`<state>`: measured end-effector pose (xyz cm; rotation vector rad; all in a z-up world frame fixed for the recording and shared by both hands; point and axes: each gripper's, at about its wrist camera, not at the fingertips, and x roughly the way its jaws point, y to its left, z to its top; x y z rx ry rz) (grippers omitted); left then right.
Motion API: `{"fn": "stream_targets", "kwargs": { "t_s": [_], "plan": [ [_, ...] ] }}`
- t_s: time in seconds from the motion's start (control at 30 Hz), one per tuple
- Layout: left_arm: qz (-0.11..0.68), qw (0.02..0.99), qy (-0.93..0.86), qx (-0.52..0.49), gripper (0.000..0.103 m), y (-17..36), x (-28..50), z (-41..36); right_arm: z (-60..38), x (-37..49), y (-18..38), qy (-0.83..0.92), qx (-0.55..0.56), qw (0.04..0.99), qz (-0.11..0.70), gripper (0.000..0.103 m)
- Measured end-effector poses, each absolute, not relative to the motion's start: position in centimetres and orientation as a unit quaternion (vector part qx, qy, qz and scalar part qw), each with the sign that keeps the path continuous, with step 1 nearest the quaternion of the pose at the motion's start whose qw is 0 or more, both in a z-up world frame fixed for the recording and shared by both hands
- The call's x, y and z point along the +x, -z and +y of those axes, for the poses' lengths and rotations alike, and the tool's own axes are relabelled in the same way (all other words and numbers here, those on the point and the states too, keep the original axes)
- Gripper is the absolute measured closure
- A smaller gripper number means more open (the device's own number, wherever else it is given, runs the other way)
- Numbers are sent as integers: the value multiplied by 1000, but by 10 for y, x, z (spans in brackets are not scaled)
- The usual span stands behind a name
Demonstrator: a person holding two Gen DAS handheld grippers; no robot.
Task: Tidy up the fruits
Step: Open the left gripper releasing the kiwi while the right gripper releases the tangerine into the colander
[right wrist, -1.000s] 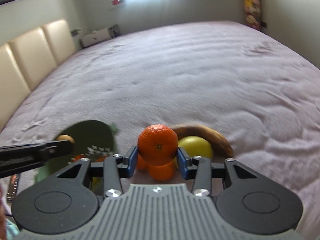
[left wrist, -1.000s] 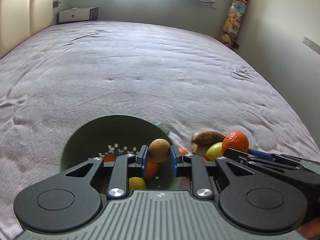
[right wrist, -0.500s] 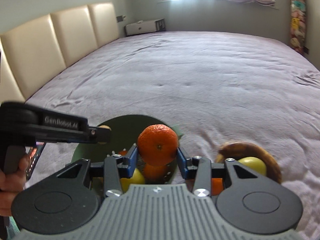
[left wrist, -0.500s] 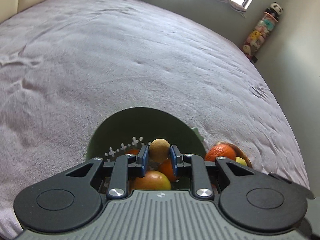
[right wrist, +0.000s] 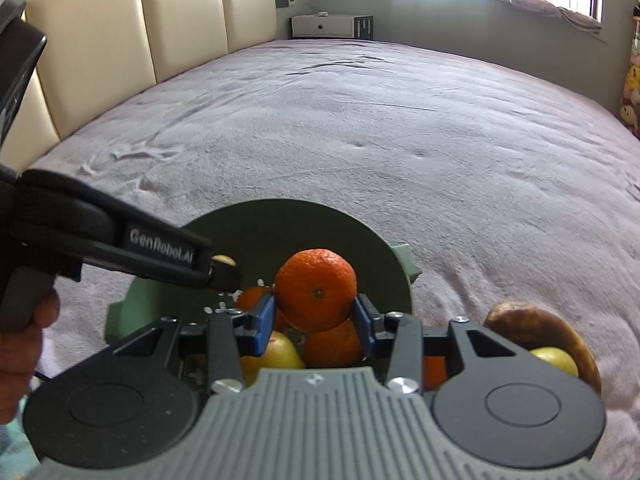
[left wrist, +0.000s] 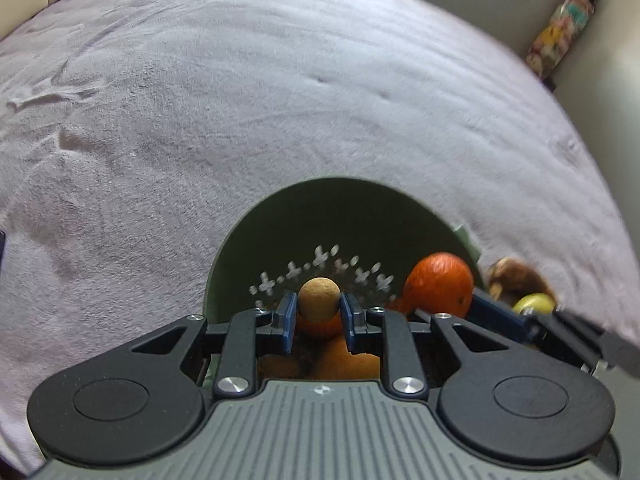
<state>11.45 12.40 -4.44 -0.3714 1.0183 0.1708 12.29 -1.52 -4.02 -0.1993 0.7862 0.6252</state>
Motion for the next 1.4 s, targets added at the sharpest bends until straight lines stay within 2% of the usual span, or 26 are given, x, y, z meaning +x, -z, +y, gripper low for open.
{"fn": "stream_targets", "kwargs": {
  "t_s": [0.1,0.37,0.6,0.7,0.93,1.23,1.4],
  "plan": [
    [503,847,-91,-144,77,49,117,118,-12,130,47,-298,-103,871,378,64],
    [524,834,-108,-131,77,57,119,122,2,135,61,-311,-140,863,372,64],
    [529,834,-105,-117,77,59,120,116,2,137,69,-312,-147,859,379,64],
    [529,834,-104,-117,77,59,121,116,4,137,69,-312,-150,859,378,69],
    [529,834,-108,-115,77,59,120,118,1,132,63,-308,-146,865,368,67],
    [532,831,-114,-118,68,57,118,118,-4,126,56,-302,-142,871,361,66],
    [520,839,-107,-119,64,48,115,115,-10,123,46,-295,-138,878,350,61]
  ]
}}
